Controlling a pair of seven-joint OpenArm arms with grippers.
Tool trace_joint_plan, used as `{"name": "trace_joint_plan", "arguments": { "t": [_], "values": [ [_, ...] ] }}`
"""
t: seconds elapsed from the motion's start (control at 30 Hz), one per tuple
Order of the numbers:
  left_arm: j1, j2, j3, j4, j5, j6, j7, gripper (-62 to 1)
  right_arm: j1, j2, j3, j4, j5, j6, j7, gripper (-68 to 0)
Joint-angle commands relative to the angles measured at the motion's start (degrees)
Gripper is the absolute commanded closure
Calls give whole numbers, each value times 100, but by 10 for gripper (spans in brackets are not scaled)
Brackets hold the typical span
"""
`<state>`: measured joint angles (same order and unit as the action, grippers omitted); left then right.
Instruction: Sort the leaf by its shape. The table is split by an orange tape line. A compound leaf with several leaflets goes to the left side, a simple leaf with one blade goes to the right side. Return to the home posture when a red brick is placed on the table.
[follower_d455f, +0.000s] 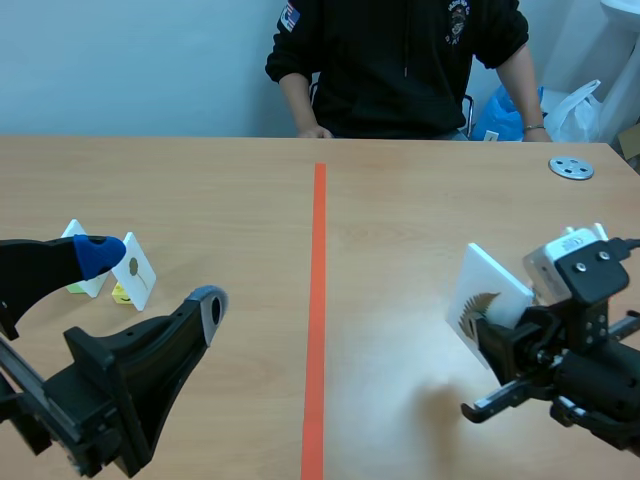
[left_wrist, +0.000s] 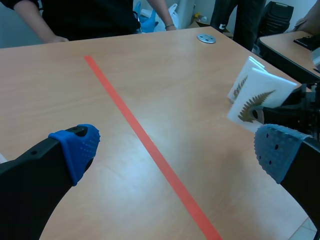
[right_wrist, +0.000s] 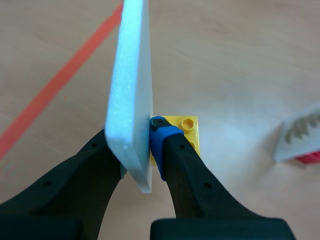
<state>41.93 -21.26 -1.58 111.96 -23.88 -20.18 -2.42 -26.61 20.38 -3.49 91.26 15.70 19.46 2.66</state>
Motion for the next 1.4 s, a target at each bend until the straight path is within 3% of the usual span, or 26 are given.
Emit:
{"name": "trace_joint_plan", "arguments": {
  "t": [0.0, 0.1, 0.27, 0.7, 1.07, 1.37],
  "values": [
    [-24, 26, -15, 98, -52, -11, -122, -623, -2, 127, 199, 24, 44, -24, 61, -30],
    [-24, 26, -15, 98, -52, -11, -122, -623, -195, 192, 492, 13, 42, -74, 20, -30],
    [-24, 26, -15, 98, -52, -11, -251, -623, -245, 199, 859, -201, 46, -494, 120, -30],
    [-24, 28, -15, 98, -52, -11, -269, -623, 778, 111, 820, -1869, 149, -450, 564, -21],
    [-24, 28, -15, 98, -52, -13, -271, -623, 1058, -201, 817, -2140, 144, -472, 680, -23],
    [-24, 28, -15, 98, -52, -13, -269, -623, 1060, -293, 817, -2179, 122, -570, 811, -69]
  ]
}}
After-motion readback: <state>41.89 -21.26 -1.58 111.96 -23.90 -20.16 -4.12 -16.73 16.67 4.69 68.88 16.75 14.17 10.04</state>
